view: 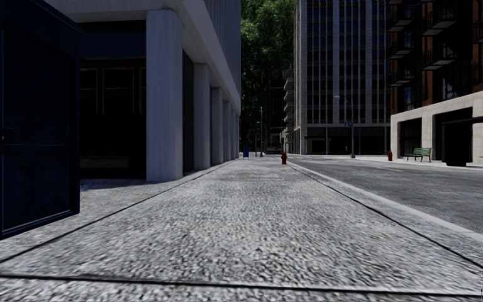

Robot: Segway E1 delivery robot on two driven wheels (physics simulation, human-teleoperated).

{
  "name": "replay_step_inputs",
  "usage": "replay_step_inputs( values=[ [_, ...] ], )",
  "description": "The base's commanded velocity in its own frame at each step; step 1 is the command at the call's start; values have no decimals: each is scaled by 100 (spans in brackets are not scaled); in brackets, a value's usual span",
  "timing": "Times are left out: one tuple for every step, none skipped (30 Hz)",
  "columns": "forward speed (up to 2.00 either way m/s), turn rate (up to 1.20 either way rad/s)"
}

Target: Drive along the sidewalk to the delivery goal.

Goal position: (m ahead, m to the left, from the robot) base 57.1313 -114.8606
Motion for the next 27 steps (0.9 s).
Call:
replay_step_inputs(
  values=[
    [200,0],
    [200,0],
    [200,0],
    [200,0],
    [200,0],
    [200,0],
    [200,0],
    [200,0],
    [200,0],
    [200,0],
    [200,0],
    [200,0],
    [200,0],
    [200,0],
    [200,0],
    [200,0],
    [200,0],
    [200,0],
    [200,0],
    [200,0],
    [200,0],
    [200,0],
    [200,0],
    [200,0],
    [200,0],
    [200,0],
    [200,0]
  ],
)
